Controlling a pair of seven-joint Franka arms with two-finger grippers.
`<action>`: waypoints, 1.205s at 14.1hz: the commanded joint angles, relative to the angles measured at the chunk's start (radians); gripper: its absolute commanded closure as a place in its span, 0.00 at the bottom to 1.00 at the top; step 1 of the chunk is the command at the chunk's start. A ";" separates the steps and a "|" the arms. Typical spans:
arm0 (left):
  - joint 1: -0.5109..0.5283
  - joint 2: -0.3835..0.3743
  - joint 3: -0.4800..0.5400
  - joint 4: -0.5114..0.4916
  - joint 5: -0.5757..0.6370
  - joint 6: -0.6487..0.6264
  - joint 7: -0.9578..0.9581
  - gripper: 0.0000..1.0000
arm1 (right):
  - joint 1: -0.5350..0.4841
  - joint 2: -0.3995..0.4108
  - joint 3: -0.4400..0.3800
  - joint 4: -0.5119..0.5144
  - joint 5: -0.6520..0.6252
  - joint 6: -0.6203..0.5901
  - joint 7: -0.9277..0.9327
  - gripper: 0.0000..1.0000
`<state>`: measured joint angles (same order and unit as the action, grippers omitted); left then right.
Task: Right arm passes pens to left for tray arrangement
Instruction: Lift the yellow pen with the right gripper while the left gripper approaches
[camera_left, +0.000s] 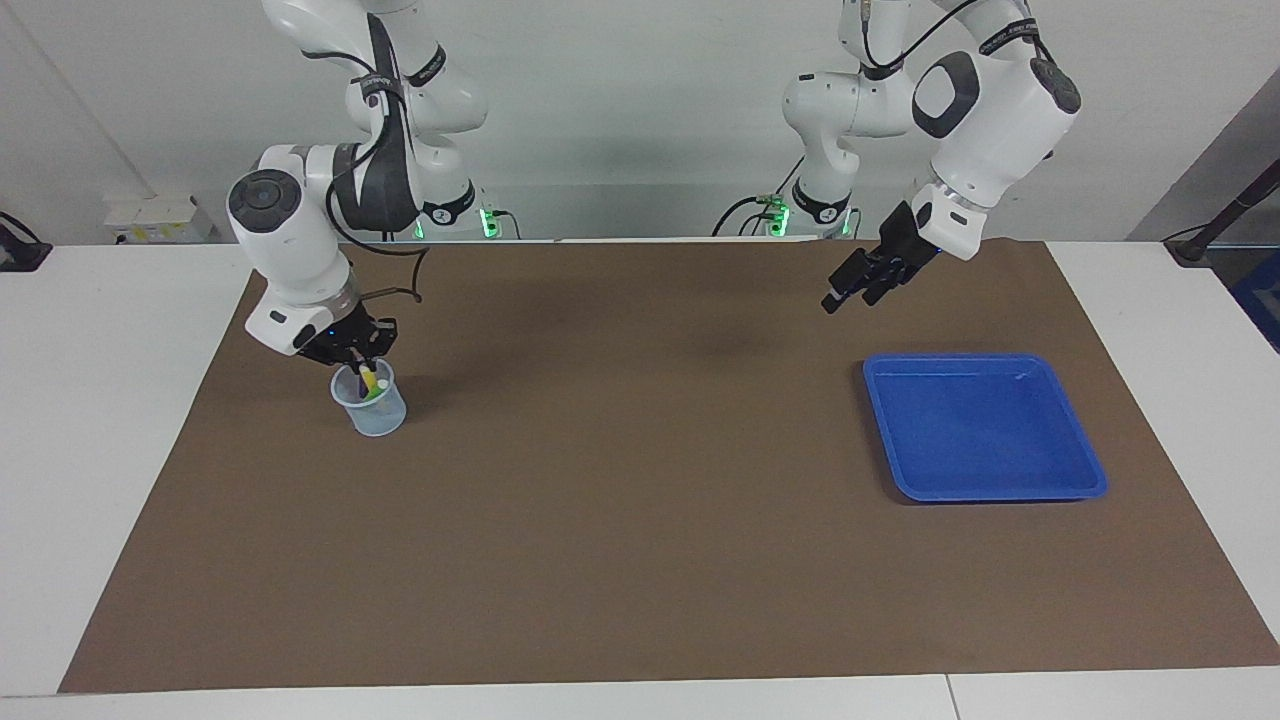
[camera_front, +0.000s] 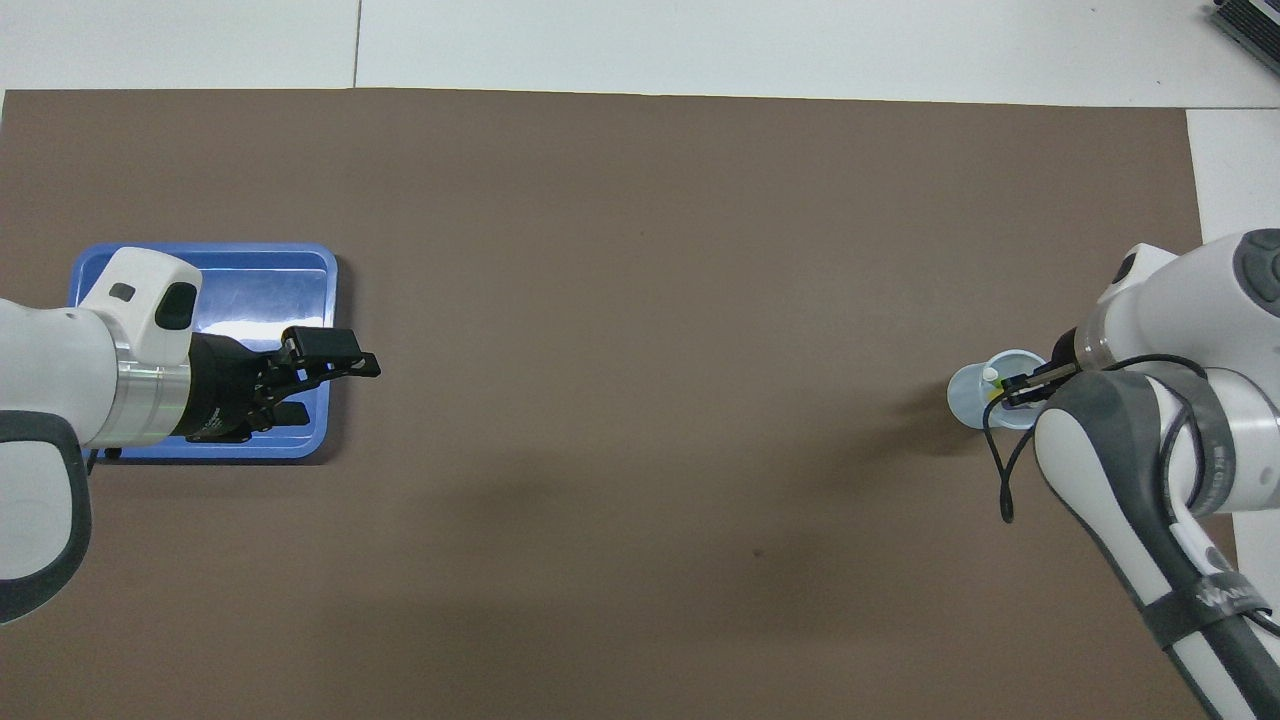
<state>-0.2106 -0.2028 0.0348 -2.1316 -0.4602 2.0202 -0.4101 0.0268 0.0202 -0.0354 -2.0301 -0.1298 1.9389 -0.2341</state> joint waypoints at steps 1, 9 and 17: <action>-0.024 -0.026 0.011 -0.065 -0.078 0.079 -0.015 0.00 | -0.013 -0.009 0.011 0.141 -0.037 -0.150 -0.091 1.00; -0.193 -0.017 0.011 -0.160 -0.376 0.434 -0.263 0.00 | -0.001 -0.023 0.017 0.182 0.029 -0.213 -0.103 1.00; -0.259 -0.015 0.011 -0.180 -0.437 0.552 -0.348 0.00 | 0.001 -0.029 0.086 0.350 0.322 -0.362 -0.050 1.00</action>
<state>-0.4540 -0.2016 0.0365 -2.2920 -0.8805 2.5573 -0.7472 0.0348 -0.0101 0.0475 -1.6899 0.0923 1.5863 -0.3097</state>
